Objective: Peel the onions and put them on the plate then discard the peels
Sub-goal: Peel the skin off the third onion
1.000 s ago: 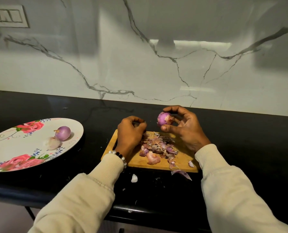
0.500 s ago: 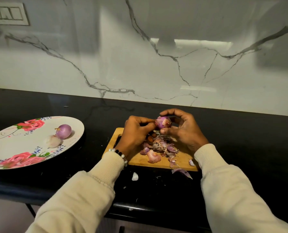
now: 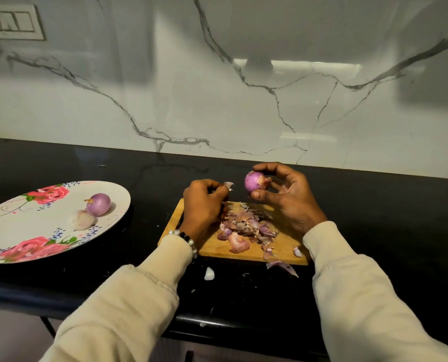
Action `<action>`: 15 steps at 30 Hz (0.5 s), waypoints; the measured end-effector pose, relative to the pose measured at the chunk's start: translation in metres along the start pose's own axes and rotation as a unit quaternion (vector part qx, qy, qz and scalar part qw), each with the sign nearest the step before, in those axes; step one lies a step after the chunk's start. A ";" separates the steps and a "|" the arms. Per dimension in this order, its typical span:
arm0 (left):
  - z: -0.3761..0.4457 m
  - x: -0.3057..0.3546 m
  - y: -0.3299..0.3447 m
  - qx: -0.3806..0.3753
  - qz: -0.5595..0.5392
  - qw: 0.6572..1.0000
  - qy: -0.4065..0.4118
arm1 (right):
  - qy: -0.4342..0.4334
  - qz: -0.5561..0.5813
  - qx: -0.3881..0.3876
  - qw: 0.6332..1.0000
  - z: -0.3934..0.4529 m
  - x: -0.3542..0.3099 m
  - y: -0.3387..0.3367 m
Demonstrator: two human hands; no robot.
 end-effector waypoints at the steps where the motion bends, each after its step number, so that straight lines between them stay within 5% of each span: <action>1: 0.002 -0.002 -0.002 0.011 0.035 0.999 0.004 | 0.000 0.009 0.002 1.000 0.000 0.000 -0.001; 15: -0.002 0.003 -0.005 -0.003 0.199 0.964 0.177 | 0.008 -0.082 -0.038 0.996 0.001 0.001 -0.002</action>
Point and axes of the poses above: each hand's wrist, its own z-axis towards the middle knuckle, its own y-axis out of the palm, x = y × z, the point moved 1 cm from there along z, towards the middle knuckle, and after that the axes turned 3 degrees about -z, right-handed, at the moved point
